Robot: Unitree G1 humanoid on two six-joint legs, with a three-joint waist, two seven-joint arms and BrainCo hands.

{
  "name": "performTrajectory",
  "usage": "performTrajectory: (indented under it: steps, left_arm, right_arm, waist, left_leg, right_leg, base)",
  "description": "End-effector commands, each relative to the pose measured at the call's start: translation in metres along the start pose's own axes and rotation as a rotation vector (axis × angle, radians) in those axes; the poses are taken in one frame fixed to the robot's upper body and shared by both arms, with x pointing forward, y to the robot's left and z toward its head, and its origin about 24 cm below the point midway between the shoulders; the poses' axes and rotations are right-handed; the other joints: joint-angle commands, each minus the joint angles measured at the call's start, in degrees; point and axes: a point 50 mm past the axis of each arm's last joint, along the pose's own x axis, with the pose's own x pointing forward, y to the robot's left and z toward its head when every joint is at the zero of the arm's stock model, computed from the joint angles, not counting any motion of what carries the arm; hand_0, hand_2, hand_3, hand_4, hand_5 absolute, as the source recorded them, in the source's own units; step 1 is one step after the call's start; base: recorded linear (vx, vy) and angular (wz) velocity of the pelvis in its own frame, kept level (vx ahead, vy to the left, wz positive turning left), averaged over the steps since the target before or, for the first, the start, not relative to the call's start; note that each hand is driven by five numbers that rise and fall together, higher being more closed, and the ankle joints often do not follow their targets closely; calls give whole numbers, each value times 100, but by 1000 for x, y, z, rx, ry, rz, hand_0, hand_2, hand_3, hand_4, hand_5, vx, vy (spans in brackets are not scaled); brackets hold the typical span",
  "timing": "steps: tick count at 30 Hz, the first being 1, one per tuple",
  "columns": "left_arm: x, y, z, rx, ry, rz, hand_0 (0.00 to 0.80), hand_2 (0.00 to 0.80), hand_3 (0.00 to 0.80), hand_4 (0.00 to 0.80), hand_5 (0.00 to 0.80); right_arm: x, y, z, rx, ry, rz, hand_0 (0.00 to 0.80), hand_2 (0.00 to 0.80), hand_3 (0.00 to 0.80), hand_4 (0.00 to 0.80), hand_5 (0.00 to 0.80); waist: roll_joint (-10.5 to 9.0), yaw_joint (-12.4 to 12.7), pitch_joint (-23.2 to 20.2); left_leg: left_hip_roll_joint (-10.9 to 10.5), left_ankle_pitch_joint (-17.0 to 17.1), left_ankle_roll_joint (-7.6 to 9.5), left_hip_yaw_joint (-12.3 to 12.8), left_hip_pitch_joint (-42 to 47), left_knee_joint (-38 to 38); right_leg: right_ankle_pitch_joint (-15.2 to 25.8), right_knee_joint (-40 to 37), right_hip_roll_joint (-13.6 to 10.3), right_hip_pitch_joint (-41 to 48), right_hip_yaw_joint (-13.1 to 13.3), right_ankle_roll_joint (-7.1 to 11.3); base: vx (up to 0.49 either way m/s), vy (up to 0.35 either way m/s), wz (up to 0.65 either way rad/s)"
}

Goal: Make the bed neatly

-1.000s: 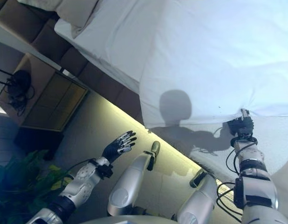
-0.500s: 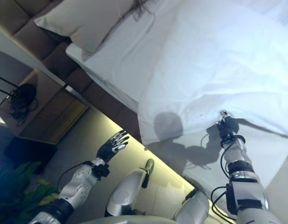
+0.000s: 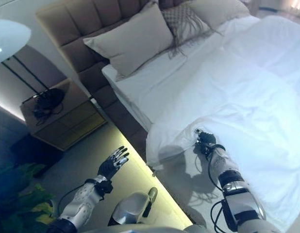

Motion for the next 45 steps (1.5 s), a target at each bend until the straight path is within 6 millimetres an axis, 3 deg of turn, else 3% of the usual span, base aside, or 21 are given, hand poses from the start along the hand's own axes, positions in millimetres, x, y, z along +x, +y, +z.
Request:
performTrajectory:
  steps: [1,7,12,17,19,20,21,22,23,29,35,45]
  left_arm:
    - [0,-1,12,27,-48,-11,0,0,0,0,0]
    - [-1,-9,9,20,-12,-32,0,0,0,0,0]
    - [-5,-9,5,17,16,-29,0,0,0,0,0]
    - [-10,-9,1,30,37,-34,0,0,0,0,0]
    - [-10,-10,2,34,40,-37,0,0,0,0,0]
    - [-11,-11,1,35,47,-39,0,0,0,0,0]
    - [-12,-11,0,38,52,-42,0,0,0,0,0]
    - [-13,-10,-1,41,56,-44,0,0,0,0,0]
    - [-13,-9,-1,44,60,-50,0,0,0,0,0]
    - [-15,-9,0,68,72,-81,0,0,0,0,0]
    - [-14,-15,0,69,71,-100,0,0,0,0,0]
    - [-17,-17,-11,65,78,-83,0,0,0,0,0]
  right_arm:
    - [17,68,46,-133,-115,263,800,800,800,800,800]
    - [21,129,29,-113,-32,469,800,800,800,800,800]
    - [20,152,21,-120,8,506,800,800,800,800,800]
    - [11,195,7,-142,33,630,800,800,800,800,800]
    - [8,203,4,-158,31,628,800,800,800,800,800]
    - [9,202,4,-167,30,610,800,800,800,800,800]
    - [10,201,5,-177,25,585,747,747,747,747,747]
    - [11,197,7,-182,19,553,414,414,414,414,414]
    - [13,194,8,-177,17,524,0,0,0,0,0]
    - [15,176,7,-71,47,469,0,0,0,0,0]
    - [3,162,-30,-50,201,449,0,0,0,0,0]
    - [-8,141,-58,168,231,361,0,0,0,0,0]
  waist:
    - [-150,288,-176]
    - [-139,484,-290]
    - [-143,587,-339]
    - [-161,693,-365]
    - [-172,705,-370]
    - [-179,713,-378]
    - [-181,714,-384]
    - [-190,714,-390]
    - [-196,716,-392]
    - [-260,658,-386]
    - [-328,452,-378]
    - [-316,205,-370]
  left_leg:
    - [410,43,-42,-28,353,-61]
    - [339,130,-7,-117,424,-105]
    - [299,162,0,-150,409,-47]
    - [285,199,0,-142,401,18]
    - [285,221,-9,-136,386,30]
    - [288,233,-15,-130,374,42]
    - [292,237,-20,-126,368,52]
    - [302,238,-26,-116,370,64]
    - [311,237,-28,-109,376,71]
    - [367,187,-40,-30,494,40]
    - [444,64,-7,147,654,7]
    - [520,-11,48,268,772,-31]
  right_leg:
    - [2137,-717,-383,-97,72,356]
    - [2166,-834,-449,223,-78,384]
    - [2231,-879,-482,387,-142,414]
    - [2238,-865,-507,507,-293,443]
    - [2241,-940,-472,570,-323,449]
    - [2245,-979,-461,601,-339,453]
    - [2256,-1002,-456,618,-354,457]
    - [2270,-1016,-452,632,-371,460]
    - [2279,-1030,-447,648,-383,459]
    - [2395,-1200,-360,720,-421,461]
    - [2374,-1353,-173,634,-143,415]
    - [2277,-1158,-88,450,40,363]
  base:
    - [119,96,18]
    - [90,87,19]
    - [64,27,14]
    - [61,-8,12]
    - [24,-47,1]
    - [18,-54,0]
    - [20,-62,2]
    - [20,-62,5]
    - [26,-76,6]
    - [0,-121,-7]
    - [-17,-125,-15]
    - [-25,-59,-9]
